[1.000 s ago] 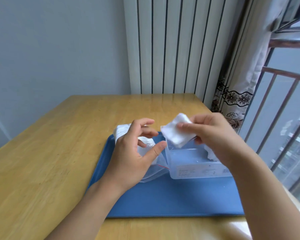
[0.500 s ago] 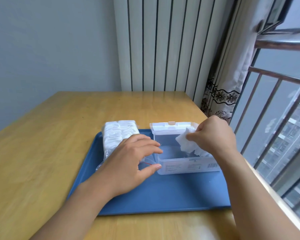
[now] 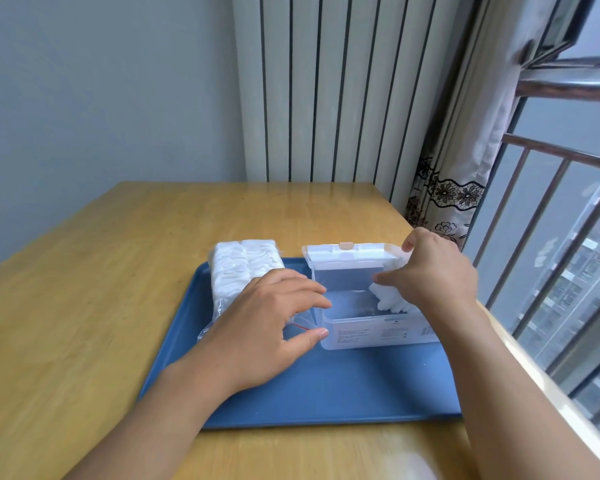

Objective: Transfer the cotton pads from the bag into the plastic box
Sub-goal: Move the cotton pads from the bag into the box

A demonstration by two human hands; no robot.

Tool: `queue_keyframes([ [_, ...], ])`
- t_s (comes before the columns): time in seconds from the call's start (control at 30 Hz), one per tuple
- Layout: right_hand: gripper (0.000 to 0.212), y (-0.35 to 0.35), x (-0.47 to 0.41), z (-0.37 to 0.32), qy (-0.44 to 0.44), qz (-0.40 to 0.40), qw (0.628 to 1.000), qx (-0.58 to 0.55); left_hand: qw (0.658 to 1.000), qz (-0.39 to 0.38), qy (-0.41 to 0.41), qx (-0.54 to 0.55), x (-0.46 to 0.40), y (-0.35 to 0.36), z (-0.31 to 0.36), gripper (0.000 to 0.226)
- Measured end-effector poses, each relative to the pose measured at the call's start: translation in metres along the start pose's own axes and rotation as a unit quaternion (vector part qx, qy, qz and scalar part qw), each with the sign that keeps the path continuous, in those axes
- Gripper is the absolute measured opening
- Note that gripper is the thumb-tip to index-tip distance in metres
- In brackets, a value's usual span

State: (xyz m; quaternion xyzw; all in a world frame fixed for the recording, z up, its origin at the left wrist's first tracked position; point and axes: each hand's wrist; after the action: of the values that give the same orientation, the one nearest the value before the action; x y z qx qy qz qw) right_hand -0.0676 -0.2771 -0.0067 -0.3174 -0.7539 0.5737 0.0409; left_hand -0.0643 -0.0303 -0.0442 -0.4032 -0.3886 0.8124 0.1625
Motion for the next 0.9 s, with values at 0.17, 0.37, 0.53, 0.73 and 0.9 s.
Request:
queue_keyframes([
  [0.17,0.035,-0.008,0.003,-0.006,-0.072,0.093,0.973,-0.198,1.000,0.000,0.002,-0.003,-0.001,0.000,0.001,0.042],
  [0.37,0.037,-0.014,0.029,-0.032,-0.215,0.028,0.926,-0.310,1.000,0.017,0.006,0.004,-0.002,-0.017,0.003,0.064],
  [0.53,0.014,-0.014,0.064,-0.050,-0.342,-0.201,0.847,-0.353,0.990,-0.083,-0.112,-0.034,0.010,-0.056,-0.023,0.100],
  [0.73,0.016,0.015,0.085,-0.060,-0.485,-0.039,0.865,-0.124,0.981,-0.069,-0.176,-0.045,0.011,-0.060,-0.033,0.084],
  [0.9,0.023,0.030,0.089,-0.072,-0.443,0.092,0.890,-0.061,0.983,0.073,-0.164,0.030,0.006,-0.058,-0.029,0.044],
])
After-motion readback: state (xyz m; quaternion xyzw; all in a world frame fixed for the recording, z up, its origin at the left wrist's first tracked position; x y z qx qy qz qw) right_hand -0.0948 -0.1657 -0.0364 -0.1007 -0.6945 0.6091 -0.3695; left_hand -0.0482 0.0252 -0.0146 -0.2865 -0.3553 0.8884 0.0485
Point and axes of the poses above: each hand's wrist, its own x-axis away from the middle knuckle, its own y-axis out of the palm, z = x × y, and after that the axes turned 3 degrees about z, right-handed
